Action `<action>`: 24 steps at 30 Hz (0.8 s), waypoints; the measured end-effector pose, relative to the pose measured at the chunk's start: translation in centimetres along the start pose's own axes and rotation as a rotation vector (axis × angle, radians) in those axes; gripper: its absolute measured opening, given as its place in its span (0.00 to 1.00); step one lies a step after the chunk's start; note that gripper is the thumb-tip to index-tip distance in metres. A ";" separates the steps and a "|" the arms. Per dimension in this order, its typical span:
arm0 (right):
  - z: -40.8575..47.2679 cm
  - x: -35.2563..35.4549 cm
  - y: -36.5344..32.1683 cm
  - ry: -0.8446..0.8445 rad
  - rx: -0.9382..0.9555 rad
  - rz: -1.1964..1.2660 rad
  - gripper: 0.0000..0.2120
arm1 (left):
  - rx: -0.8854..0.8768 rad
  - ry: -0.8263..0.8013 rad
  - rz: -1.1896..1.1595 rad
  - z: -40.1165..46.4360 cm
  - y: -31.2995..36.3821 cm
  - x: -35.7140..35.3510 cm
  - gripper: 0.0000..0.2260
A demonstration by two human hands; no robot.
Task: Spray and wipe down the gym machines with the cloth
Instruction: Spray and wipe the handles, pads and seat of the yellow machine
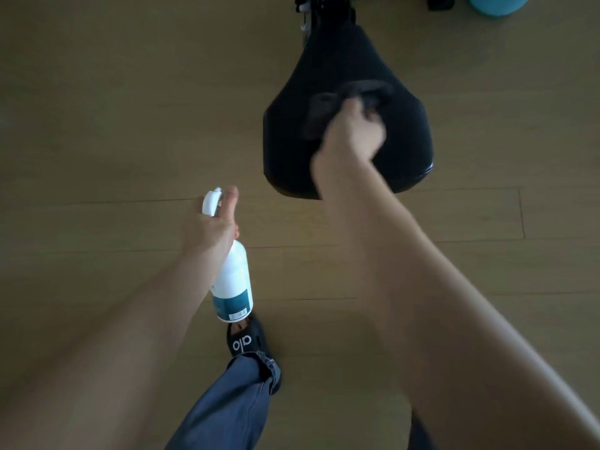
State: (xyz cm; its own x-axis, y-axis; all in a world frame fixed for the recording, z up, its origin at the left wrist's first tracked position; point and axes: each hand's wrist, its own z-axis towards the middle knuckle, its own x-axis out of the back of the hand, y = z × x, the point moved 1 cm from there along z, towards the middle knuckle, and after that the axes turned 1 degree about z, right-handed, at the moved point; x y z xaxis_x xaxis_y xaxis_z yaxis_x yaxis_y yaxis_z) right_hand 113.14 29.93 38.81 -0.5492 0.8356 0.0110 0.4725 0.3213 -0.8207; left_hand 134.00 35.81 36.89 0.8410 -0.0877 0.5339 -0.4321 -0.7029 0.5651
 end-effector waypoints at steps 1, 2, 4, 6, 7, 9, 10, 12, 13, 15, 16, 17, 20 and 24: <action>-0.4 2.6 -2.8 0.091 0.159 -0.035 0.16 | 0.022 -0.007 0.010 0.0 0.2 -0.9 0.12; 0.6 5.3 -4.1 0.150 0.358 -0.155 0.19 | 0.052 -0.018 0.015 0.3 0.5 -1.9 0.16; 4.1 7.8 -3.8 0.016 0.570 -0.607 0.23 | 0.078 -0.024 -0.018 -0.8 1.9 -4.0 0.22; 6.9 8.4 -2.5 -0.240 0.627 -1.017 0.22 | 0.053 -0.012 -0.041 -1.0 3.2 -6.1 0.23; 7.4 8.4 -1.6 -0.338 0.655 -1.183 0.23 | 0.037 0.009 -0.043 -1.4 3.9 -6.9 0.23; 7.9 8.3 -0.8 -0.427 0.708 -1.301 0.23 | 0.018 0.045 -0.050 -1.0 4.3 -8.3 0.20; 7.9 7.9 -0.4 -0.454 0.745 -1.287 0.23 | 0.026 0.071 -0.083 -0.5 4.1 -8.9 0.21; 7.0 7.2 0.3 -0.514 0.813 -1.299 0.23 | 0.055 0.115 -0.160 -0.5 4.1 -9.4 0.23; 6.4 6.8 0.8 -0.548 0.840 -1.308 0.23 | 0.041 0.134 -0.181 -0.5 4.2 -9.5 0.22; 5.0 4.9 1.6 -0.620 0.885 -1.311 0.23 | 0.021 0.158 -0.193 -0.7 4.1 -9.3 0.15; 4.1 3.5 2.1 -0.684 0.903 -1.306 0.23 | 0.006 0.164 -0.197 -0.8 4.0 -9.0 0.16; 3.0 2.1 2.6 -0.770 0.941 -1.308 0.22 | -0.017 0.159 -0.187 -0.8 3.7 -8.7 0.17; 0.2 -0.3 4.5 -0.990 1.055 -1.304 0.20 | -0.098 0.154 -0.090 -0.6 2.9 -7.8 0.17; 0.8 2.3 5.4 -1.110 1.136 -1.234 0.18 | -0.175 0.147 0.005 -1.9 2.5 -7.0 0.18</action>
State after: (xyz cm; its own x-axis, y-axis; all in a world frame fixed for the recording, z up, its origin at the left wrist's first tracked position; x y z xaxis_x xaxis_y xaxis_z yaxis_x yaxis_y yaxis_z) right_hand 113.91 33.20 33.90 -0.4917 -0.2994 0.8177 -0.7417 -0.3480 -0.5734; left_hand 126.45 35.94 35.78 0.7880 0.0216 0.6153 -0.4968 -0.5681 0.6561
